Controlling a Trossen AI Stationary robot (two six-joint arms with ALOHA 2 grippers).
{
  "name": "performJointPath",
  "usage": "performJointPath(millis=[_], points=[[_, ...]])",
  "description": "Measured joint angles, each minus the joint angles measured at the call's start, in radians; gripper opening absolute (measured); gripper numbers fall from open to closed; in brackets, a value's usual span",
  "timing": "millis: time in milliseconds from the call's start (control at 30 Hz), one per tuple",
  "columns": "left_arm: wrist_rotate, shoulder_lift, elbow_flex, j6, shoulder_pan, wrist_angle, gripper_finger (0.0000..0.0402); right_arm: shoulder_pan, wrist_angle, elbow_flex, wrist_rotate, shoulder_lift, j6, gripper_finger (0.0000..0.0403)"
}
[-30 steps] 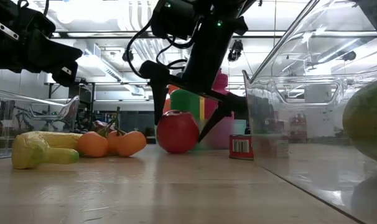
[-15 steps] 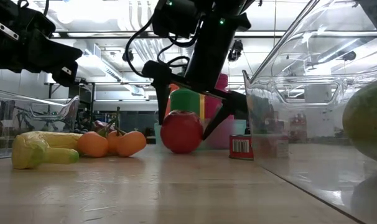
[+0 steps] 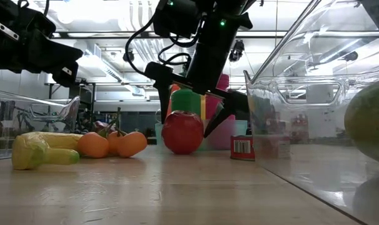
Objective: Pick & Place Food Item
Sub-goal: Put the red apple into the bottom transparent bin
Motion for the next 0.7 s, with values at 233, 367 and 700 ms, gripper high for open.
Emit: performJointPath(millis=[233,367,700], points=[[0.000,0.000,0.000,0.000,0.000,0.000,0.0001,0.000,-0.002,0.000,0.000,0.000,-0.022,0.0400],[0.000,0.000,0.000,0.000,0.000,0.000,0.0001,0.000,-0.004,0.000,0.000,0.000,-0.019,0.0400],[0.000,0.000,0.000,0.000,0.000,0.000,0.0001,0.000,-0.006,0.000,0.000,0.000,-0.017,0.0400]])
